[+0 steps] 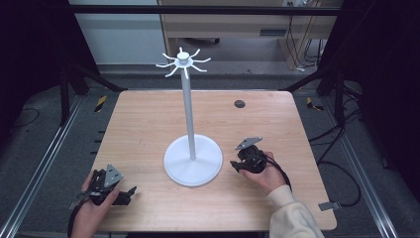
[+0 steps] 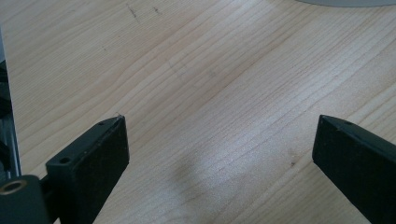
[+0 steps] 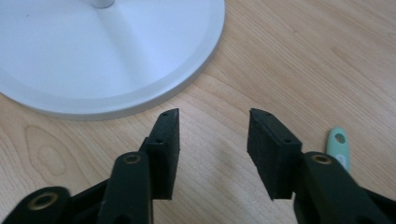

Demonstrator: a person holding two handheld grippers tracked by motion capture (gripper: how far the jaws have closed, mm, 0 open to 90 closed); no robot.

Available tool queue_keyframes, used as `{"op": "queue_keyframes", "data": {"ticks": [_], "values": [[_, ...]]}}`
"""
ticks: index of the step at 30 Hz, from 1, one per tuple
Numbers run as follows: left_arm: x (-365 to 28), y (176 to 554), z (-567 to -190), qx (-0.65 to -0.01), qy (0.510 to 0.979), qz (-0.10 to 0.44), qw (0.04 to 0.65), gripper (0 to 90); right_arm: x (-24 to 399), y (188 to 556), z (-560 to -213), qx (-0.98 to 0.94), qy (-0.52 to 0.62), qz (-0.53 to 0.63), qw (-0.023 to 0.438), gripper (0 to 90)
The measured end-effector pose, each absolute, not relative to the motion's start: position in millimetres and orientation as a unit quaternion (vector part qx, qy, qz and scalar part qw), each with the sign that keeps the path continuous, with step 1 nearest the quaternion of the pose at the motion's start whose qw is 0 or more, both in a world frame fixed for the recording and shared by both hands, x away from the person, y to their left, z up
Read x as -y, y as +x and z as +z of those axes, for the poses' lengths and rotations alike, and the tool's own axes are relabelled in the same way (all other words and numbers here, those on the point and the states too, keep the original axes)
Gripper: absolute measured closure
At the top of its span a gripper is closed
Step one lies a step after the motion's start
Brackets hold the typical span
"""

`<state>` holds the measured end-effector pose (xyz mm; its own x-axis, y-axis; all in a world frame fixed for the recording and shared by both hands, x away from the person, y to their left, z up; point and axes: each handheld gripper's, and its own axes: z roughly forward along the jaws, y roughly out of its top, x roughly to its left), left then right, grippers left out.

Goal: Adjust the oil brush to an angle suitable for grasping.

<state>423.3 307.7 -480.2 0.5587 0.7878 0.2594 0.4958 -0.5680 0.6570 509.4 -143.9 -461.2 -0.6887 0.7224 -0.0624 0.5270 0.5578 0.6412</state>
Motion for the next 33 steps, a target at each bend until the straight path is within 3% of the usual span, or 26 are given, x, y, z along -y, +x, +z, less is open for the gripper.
{"op": "queue_keyframes", "data": {"ticks": [6,21,33], "values": [[-308,423,-480,-0.381,0.842,0.274,0.266,3.4,145,510,-461,-0.87,0.358,0.3,0.159,72.0],[-307,423,-480,-0.38,0.843,0.273,0.266,3.6,170,522,-456,-0.835,0.429,0.292,0.183,90.0],[-306,423,-481,-0.377,0.845,0.274,0.262,3.7,182,540,-465,-0.819,0.463,0.277,0.193,90.0]]}}
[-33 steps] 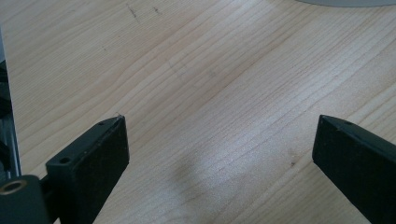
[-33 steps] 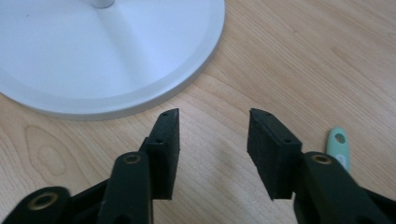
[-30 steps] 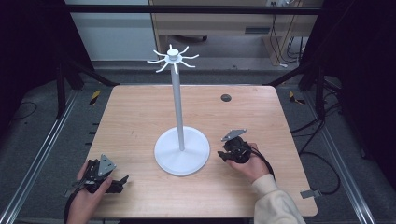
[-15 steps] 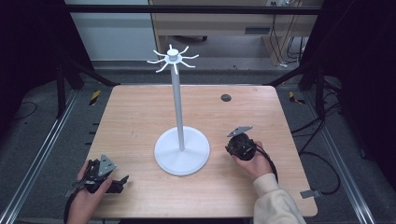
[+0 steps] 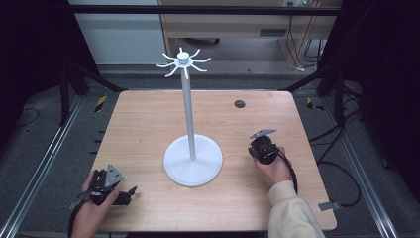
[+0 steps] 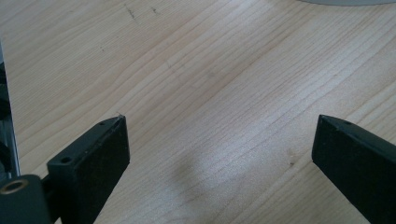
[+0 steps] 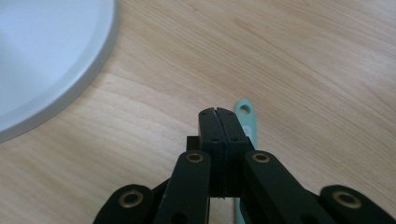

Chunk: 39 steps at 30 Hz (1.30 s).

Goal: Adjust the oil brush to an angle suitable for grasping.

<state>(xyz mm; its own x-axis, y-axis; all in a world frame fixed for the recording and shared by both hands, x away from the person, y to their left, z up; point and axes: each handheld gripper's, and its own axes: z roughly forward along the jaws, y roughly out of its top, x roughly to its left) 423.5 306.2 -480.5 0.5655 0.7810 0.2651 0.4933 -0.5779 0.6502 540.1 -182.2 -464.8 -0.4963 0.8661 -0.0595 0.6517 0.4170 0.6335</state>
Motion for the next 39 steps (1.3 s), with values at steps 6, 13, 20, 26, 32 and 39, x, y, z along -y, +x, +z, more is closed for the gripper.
{"op": "queue_keyframes", "data": {"ticks": [6,13,20,26,32,39], "values": [[-307,424,-481,-0.378,0.844,0.274,0.263,3.7,182,550,-473,-0.825,0.467,0.256,0.19,90.0],[-307,424,-481,-0.378,0.844,0.274,0.263,3.7,183,554,-478,-0.829,0.465,0.245,0.191,90.0],[-307,424,-481,-0.378,0.844,0.274,0.263,3.7,182,555,-480,-0.83,0.466,0.24,0.191,90.0],[-306,423,-481,-0.378,0.845,0.273,0.263,3.7,180,555,-480,-0.833,0.46,0.233,0.198,90.0],[-307,423,-481,-0.378,0.844,0.274,0.263,3.7,181,556,-480,-0.83,0.465,0.215,0.22,90.0],[-307,423,-481,-0.378,0.845,0.273,0.263,3.7,188,561,-480,-0.819,0.482,0.211,0.227,90.0]]}}
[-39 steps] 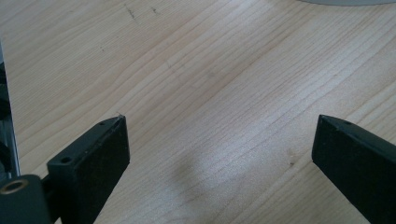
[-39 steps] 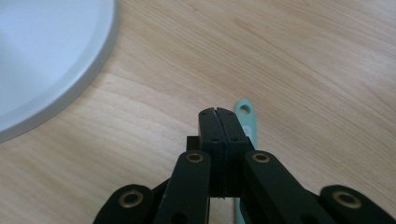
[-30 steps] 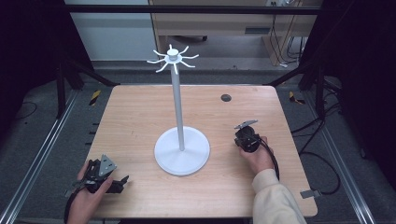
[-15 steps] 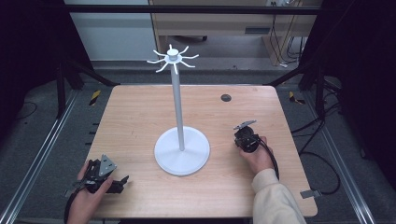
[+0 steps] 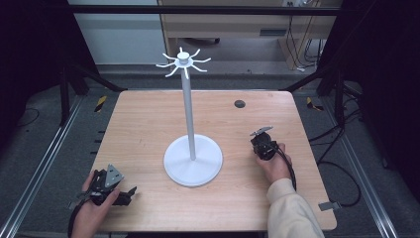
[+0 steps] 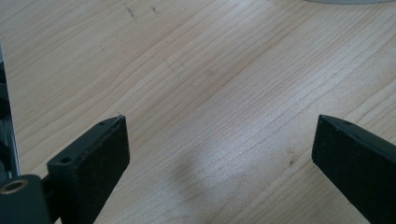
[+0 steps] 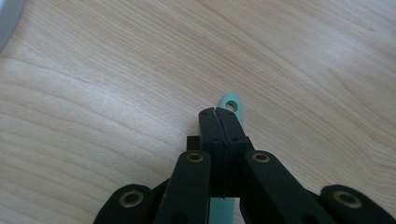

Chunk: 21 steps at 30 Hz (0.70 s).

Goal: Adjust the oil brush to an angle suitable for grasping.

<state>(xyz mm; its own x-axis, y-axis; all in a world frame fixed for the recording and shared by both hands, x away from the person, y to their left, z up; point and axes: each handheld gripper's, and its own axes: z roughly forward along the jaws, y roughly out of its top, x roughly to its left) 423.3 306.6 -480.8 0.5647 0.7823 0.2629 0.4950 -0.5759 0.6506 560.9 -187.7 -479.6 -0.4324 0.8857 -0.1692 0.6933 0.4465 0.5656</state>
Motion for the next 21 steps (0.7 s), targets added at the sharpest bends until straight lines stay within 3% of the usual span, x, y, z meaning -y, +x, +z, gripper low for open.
{"op": "queue_keyframes", "data": {"ticks": [14,21], "values": [[-306,423,-481,-0.378,0.844,0.273,0.263,3.7,195,564,-479,-0.812,0.491,0.223,0.223,90.0],[-307,423,-481,-0.378,0.844,0.274,0.263,3.7,202,554,-462,-0.798,0.506,0.249,0.213,90.0]]}}
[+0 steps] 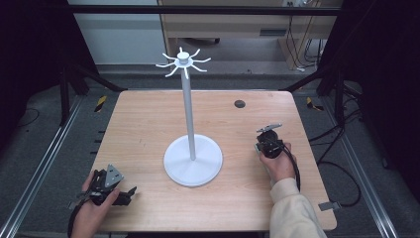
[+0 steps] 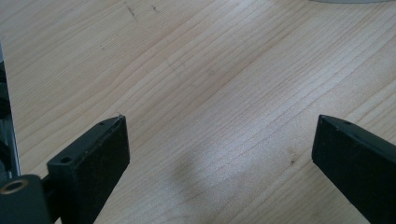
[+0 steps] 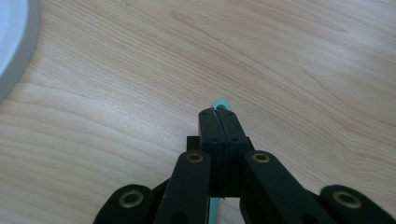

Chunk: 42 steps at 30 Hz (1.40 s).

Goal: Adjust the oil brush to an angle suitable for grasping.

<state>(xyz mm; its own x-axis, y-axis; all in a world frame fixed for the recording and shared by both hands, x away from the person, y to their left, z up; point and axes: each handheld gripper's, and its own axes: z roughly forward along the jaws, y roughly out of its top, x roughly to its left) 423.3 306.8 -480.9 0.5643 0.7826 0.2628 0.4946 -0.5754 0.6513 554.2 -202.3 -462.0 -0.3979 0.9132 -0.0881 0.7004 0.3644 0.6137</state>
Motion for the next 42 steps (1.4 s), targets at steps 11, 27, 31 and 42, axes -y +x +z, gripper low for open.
{"op": "queue_keyframes", "data": {"ticks": [11,27,31,42], "values": [[-306,423,-481,-0.377,0.845,0.273,0.263,3.7,215,534,-449,-0.794,0.534,0.241,0.164,78.2],[-306,423,-480,-0.375,0.847,0.272,0.261,3.7,214,526,-454,-0.81,0.549,0.169,0.121,65.8],[-306,423,-481,-0.375,0.847,0.271,0.261,3.7,214,525,-457,-0.813,0.549,0.157,0.116,67.9],[-306,423,-481,-0.374,0.848,0.27,0.261,3.7,215,525,-462,-0.812,0.559,0.135,0.096,73.5]]}}
